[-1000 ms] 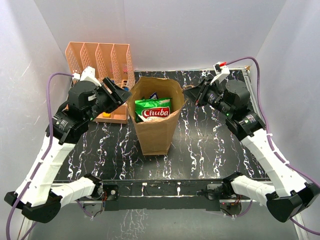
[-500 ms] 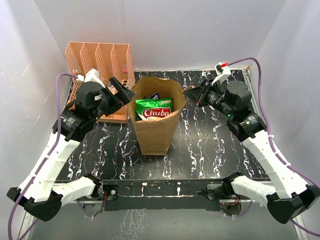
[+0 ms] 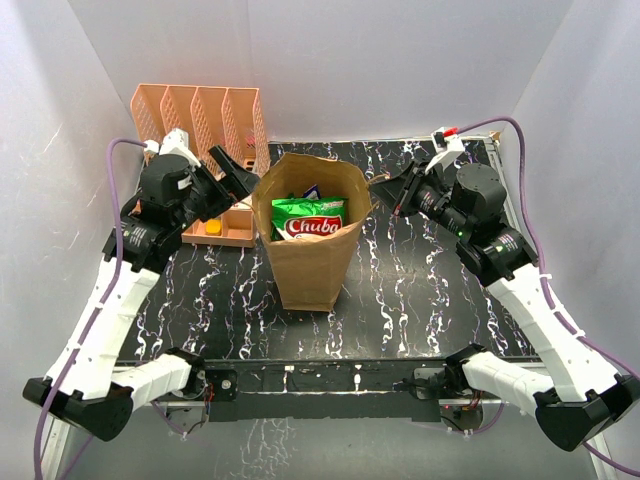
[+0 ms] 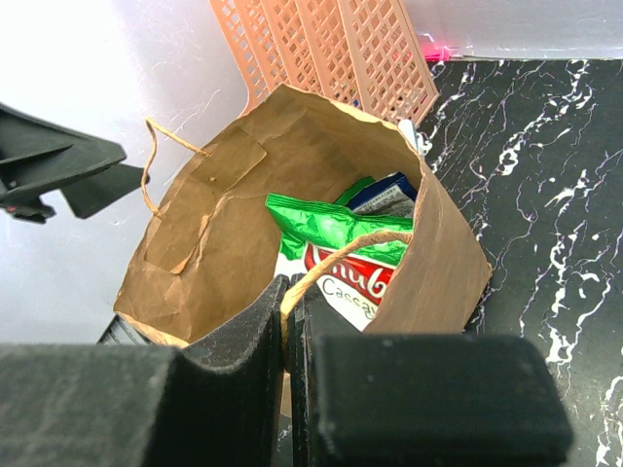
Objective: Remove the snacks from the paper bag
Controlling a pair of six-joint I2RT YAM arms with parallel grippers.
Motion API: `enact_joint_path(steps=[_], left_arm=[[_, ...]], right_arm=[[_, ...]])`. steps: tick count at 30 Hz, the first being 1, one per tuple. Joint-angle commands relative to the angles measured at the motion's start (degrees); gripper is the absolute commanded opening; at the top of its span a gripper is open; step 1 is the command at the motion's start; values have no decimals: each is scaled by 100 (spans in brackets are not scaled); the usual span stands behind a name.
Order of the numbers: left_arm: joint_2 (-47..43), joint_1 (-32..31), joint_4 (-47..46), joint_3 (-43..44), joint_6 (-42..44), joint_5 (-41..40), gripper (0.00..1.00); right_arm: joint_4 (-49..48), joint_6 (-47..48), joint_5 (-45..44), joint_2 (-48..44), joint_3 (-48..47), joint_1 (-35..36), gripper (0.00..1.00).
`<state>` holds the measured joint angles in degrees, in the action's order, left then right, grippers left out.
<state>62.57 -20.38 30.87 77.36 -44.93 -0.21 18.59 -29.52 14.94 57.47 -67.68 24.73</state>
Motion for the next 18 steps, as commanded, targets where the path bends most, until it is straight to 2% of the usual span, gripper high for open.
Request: enact_joint_path(steps=[1, 3, 8, 14, 18], left_arm=[[-182, 211, -981, -529, -586, 833, 92], [-333, 258, -1415, -820, -880, 954, 96], [-456, 468, -2586, -1483, -1500, 1603, 95], [-535, 910, -3833, -2025, -2090, 2408, 79], [-484, 975, -4095, -2110, -2258, 2689, 60]], right_arm=[[-485, 87, -59, -257, -185, -13, 7], [-479, 80, -54, -258, -176, -12, 7], [-489, 73, -30, -252, -169, -13, 7], [-479, 74, -26, -257, -167, -12, 7], [-479, 69, -14, -247, -157, -15, 7]])
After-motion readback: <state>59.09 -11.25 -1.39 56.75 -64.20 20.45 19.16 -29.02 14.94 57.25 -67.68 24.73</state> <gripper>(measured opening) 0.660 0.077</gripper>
